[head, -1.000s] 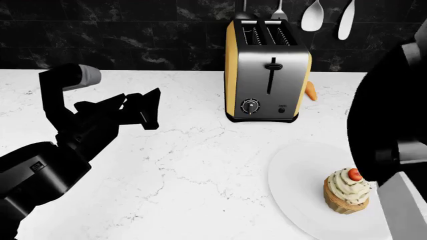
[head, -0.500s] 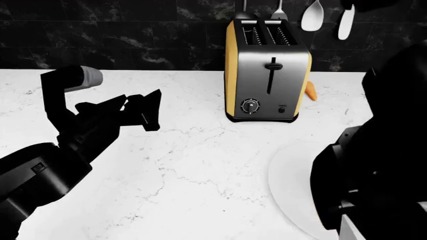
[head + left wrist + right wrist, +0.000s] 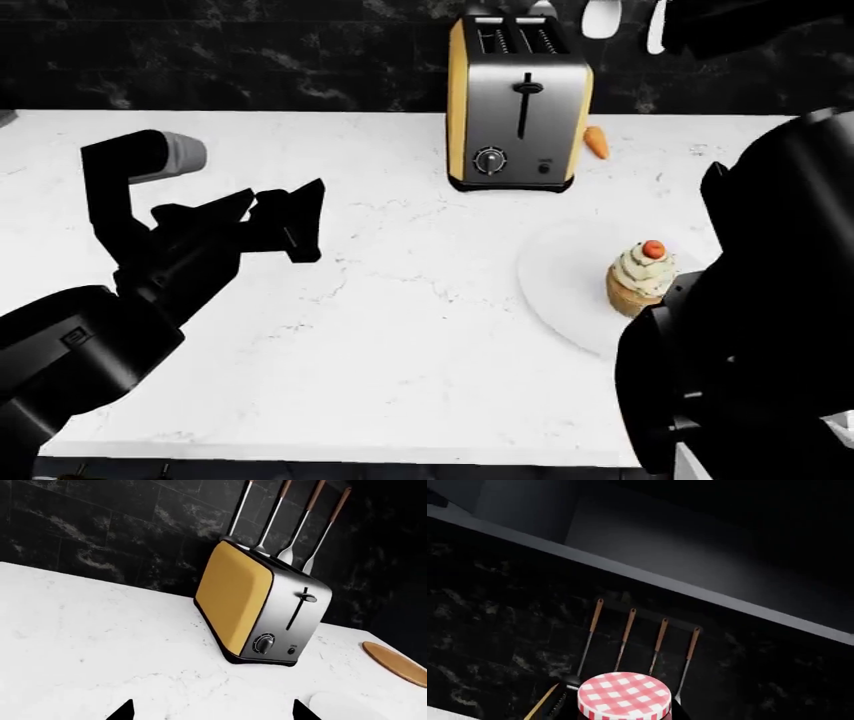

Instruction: From the different types of pastries on the counter, select a croissant and place it on the cutting board. Then retrieve a jar of jam from the cabinet and place it alongside the croissant on the cutting board.

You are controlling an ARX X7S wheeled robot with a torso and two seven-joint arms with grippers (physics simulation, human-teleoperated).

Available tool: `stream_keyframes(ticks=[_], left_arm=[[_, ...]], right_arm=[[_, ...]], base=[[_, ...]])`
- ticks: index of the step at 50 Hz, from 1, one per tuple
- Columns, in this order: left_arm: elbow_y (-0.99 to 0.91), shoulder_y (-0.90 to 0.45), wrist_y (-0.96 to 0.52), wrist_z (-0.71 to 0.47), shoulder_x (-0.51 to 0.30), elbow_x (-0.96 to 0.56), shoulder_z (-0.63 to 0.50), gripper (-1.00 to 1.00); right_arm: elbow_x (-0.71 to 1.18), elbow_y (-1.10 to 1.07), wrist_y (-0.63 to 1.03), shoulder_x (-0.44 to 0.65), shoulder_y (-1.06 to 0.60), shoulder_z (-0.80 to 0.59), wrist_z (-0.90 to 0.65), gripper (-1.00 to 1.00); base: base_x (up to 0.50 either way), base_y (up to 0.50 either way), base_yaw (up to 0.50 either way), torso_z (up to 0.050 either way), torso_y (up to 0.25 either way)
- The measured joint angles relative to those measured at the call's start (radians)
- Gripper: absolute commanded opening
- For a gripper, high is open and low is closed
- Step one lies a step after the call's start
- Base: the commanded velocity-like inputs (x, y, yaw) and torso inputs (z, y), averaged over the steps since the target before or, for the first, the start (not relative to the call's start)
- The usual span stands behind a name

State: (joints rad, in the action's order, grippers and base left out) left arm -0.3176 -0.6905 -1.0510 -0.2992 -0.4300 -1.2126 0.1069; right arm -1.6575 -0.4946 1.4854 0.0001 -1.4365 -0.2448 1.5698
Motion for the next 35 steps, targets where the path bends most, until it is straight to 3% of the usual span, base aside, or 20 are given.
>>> stream_keyframes(ticks=[20, 35], left_arm=[[-0.023, -0.003, -0.015, -0.024, -0.007, -0.057, 0.012, 1.0], [-0.029, -0.003, -0.013, -0.032, -0.011, -0.074, 0.013, 1.0]], right_arm=[[0.006, -0.046, 0.015, 0.0, 0.091, 0.004, 0.0, -1.0], [0.009, -0.092, 0.031, 0.0, 0.152, 0.005, 0.0, -1.0]], base=[[-0.5, -0.01, 0.0, 0.0, 0.0], [0.0, 0.0, 0.0, 0.0, 0.0]])
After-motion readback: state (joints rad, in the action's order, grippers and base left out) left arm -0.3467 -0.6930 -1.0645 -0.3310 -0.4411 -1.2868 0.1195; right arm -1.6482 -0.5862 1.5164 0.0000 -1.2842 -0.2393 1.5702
